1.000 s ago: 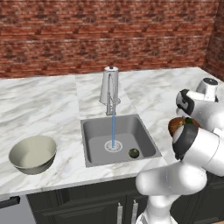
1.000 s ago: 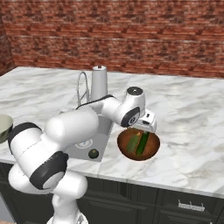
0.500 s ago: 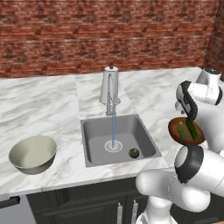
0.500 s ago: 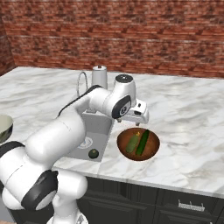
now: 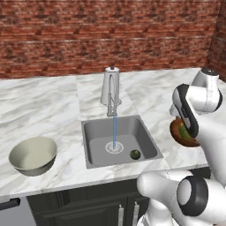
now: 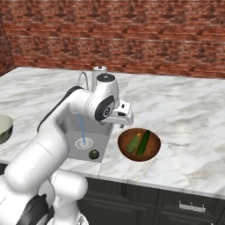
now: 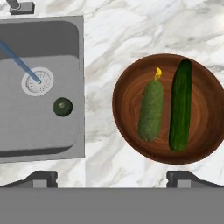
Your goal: Pick the cucumbers from the sink and place them in one bowl. Place the squash in the other bowl. Then turn off the sink faucet.
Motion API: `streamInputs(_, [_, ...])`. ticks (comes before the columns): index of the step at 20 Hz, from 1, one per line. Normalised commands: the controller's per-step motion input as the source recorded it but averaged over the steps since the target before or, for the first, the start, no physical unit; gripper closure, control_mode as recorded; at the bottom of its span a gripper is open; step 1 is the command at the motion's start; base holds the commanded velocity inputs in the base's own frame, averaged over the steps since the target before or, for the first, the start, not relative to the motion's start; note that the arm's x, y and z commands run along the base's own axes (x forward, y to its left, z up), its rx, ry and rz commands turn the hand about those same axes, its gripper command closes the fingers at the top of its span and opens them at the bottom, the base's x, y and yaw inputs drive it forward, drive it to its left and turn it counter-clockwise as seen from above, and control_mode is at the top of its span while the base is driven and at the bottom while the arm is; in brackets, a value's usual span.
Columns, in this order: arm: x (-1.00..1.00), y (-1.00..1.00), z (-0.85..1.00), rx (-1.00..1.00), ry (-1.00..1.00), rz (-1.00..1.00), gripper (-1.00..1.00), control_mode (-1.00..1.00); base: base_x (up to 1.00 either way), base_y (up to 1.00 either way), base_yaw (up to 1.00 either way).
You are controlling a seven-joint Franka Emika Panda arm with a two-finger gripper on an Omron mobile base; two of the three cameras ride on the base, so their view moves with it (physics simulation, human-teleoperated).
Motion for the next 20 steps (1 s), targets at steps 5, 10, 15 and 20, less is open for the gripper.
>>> streamInputs(5, [-0.23,0.74,0.0,-0.01,0.0,0.08,-1.0,-1.0,0.0,0.0,0.0])
streamInputs(10, [-0.12,0.71,0.0,-0.02,0.0,0.1,-1.0,-1.0,0.0,0.0,0.0])
streamInputs(15, [-0.04,0.63,0.0,-0.03,0.03,0.08,-1.0,-1.0,0.0,0.0,0.0])
streamInputs(20, [0.0,0.5,-0.03,-0.03,0.05,0.06,-1.0,-1.0,0.0,0.0,0.0])
